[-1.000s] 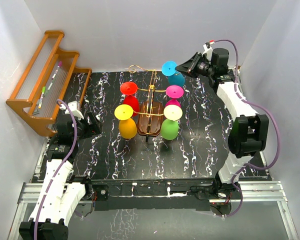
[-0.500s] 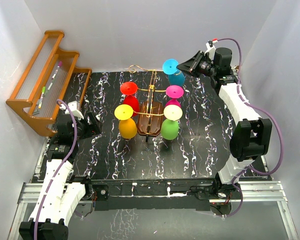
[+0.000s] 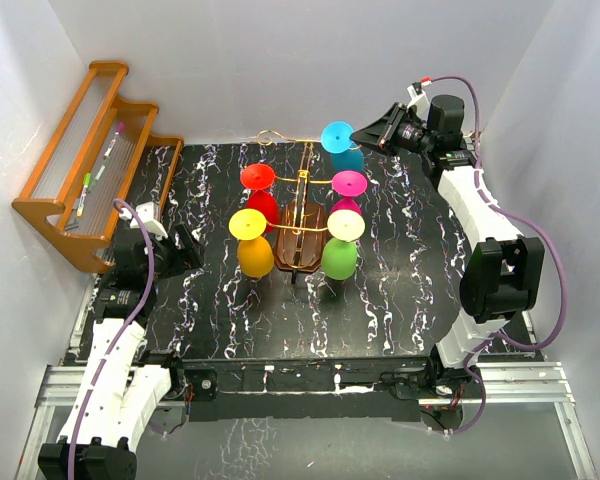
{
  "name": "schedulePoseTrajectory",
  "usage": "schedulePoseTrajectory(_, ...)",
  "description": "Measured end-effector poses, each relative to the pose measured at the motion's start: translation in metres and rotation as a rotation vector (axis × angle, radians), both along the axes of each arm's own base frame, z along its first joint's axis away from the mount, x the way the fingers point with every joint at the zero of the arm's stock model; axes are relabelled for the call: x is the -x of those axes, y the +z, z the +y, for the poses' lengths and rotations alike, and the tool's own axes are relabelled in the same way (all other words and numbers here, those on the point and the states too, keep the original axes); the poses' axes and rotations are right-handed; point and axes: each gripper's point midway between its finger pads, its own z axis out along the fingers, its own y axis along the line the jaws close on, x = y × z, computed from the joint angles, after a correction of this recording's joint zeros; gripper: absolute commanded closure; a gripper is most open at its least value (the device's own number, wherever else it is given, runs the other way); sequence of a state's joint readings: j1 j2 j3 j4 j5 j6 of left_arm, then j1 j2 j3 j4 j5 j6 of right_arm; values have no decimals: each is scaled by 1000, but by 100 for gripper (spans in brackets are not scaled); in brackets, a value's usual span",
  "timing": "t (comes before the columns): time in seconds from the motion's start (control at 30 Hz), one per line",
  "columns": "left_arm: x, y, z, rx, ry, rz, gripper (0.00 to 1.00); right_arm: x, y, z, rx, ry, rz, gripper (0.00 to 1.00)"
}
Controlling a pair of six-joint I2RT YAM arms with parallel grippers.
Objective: Take the wine glass off the wine glass rack
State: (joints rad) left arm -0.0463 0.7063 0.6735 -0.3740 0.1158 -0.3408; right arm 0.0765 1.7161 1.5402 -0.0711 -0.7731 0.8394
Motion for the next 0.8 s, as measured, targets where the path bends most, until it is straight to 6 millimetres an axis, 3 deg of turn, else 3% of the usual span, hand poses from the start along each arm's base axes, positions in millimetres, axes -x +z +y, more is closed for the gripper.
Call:
schedulePoseTrajectory(0.23, 0, 0, 0, 0, 0, 0, 19, 3, -2, 2, -1, 22, 2, 92)
schedulePoseTrajectory(0.57, 0, -1, 0, 0, -1, 4, 19, 13, -39, -1, 21, 15, 78, 92)
schedulePoseTrajectory(0.67, 0, -1, 0, 0, -1, 4, 19, 21, -38, -7, 27, -8, 76, 92)
schedulePoseTrajectory(0.8, 0, -1, 0, 1, -2, 4, 19, 30, -21, -18, 31, -52, 33, 92)
